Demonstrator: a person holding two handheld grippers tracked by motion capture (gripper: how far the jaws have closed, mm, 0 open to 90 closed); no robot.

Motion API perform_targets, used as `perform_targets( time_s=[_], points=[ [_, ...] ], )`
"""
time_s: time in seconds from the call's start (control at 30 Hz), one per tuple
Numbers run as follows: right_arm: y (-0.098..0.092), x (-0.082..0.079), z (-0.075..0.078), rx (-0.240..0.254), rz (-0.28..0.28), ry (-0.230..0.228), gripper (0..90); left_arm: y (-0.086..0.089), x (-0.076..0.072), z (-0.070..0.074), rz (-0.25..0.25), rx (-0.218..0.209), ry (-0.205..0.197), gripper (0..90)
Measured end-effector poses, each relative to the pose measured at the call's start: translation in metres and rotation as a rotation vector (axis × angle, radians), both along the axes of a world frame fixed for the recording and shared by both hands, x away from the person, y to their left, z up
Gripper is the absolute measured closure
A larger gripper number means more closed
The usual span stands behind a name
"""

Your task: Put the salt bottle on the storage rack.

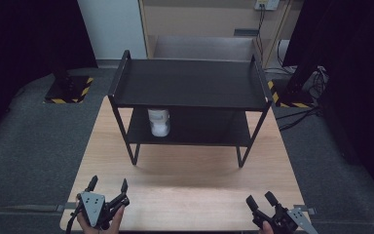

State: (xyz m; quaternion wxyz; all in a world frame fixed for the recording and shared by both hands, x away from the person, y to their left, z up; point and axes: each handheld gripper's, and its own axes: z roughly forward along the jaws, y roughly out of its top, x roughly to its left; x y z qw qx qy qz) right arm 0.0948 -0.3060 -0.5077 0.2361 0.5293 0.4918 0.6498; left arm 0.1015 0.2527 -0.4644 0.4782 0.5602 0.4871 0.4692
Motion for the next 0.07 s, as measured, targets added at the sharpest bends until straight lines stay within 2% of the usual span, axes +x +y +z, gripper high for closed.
perform_targets(
  time_s=[0.07],
  points=[
    [0.0000, -0.0047, 0.0017, 0.007, -0.002, -0.010, 7.2, 0.0021, -0.0033, 0.0004, -0.020, 0.001, -0.009, 7.6]
  ],
)
